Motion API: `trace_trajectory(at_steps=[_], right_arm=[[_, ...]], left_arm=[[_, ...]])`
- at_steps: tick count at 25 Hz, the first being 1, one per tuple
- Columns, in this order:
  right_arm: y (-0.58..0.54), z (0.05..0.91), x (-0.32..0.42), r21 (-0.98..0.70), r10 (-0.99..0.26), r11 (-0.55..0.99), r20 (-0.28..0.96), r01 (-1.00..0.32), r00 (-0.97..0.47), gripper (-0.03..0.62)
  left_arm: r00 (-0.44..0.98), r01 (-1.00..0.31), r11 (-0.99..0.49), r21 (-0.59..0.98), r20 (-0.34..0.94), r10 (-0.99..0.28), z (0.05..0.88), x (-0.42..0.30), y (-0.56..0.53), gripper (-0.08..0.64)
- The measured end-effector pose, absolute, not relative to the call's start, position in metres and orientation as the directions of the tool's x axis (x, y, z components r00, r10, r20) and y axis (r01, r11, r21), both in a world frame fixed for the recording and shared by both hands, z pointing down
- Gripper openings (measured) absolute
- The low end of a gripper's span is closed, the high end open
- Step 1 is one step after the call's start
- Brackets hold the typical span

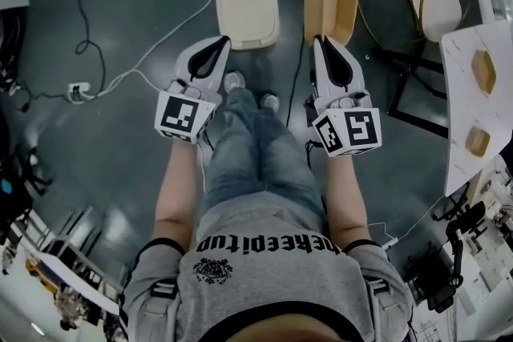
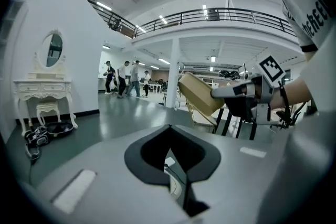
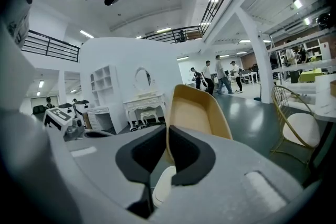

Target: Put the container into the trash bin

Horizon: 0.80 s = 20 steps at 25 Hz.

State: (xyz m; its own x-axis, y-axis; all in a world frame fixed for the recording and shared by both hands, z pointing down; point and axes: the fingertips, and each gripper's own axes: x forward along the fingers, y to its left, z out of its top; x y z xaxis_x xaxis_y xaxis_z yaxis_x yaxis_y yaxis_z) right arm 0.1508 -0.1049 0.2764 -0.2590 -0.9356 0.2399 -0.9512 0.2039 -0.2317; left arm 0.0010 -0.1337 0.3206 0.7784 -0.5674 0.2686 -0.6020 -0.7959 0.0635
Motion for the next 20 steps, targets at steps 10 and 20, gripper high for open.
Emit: trace_trajectory(at_steps=[10,20], right_arm=[[-0.099,0.325,0.152,-0.234,-0.926,0.173,0.291,-0.957,-0.239,0.021],[-0.102,0.366,0.151,-0.233,-0.918,0.190,0.302,-0.954,-0.256,0.021]], left_arm=[[0.737,-0.566,-0.817,0.106,0.511,-0.444,0.460,0.014,-0.120,0.003],[0.668,-0.585,-0.800,0.132,0.639,-0.382,0.565,0.019,-0.112,0.002]])
